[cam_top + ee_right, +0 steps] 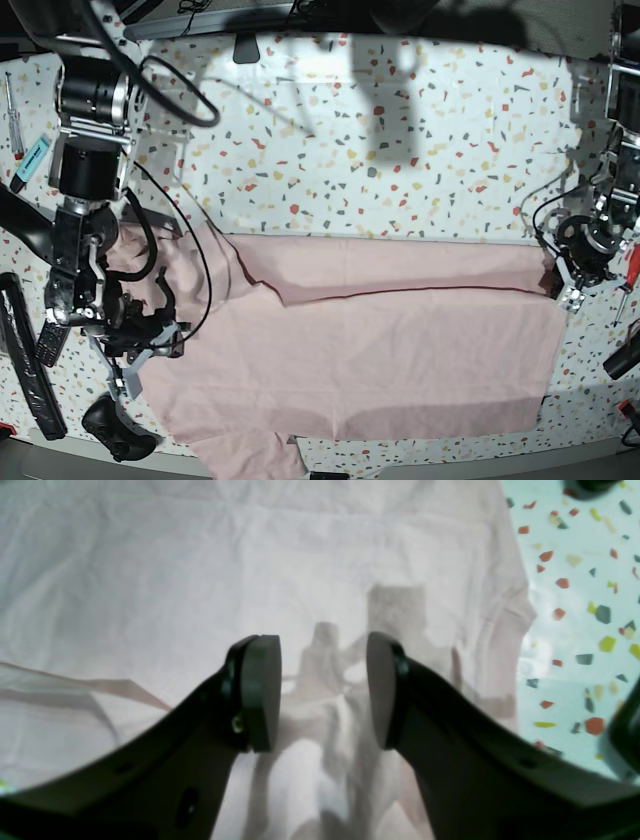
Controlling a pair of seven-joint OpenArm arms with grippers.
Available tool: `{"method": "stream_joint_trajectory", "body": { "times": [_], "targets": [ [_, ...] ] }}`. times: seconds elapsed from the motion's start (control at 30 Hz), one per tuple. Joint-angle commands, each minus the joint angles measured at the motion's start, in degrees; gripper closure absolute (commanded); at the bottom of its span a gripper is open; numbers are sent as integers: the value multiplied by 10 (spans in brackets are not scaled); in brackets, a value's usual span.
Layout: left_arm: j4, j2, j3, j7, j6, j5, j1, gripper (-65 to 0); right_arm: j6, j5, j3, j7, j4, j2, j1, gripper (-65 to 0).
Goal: Fold the T-shirt properly
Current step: 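Lift the shoulder edge and drag it toward the hem with both grippers, then pull the shoulder edge back toward the arms with both grippers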
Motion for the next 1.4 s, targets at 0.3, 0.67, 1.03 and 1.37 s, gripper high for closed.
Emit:
{"method": "stream_joint_trajectory", "body": {
  "times": [0.3, 0.67, 1.03, 1.37],
  "targets": [
    [8, -22, -7, 41, 6, -168, -16, 0, 2, -1, 3, -11, 10, 26, -24, -58],
    [8, -23, -7, 30, 14, -118, -21, -241, 2, 1, 3, 12, 6, 26, -39, -164],
    [8, -23, -7, 85, 44, -160, -37, -215, 2, 1, 3, 5, 6, 26, -39, -165],
    [-55, 41, -7, 24, 26, -153, -33, 0, 2, -2, 3, 29, -39, 26, -39, 0]
  ]
}}
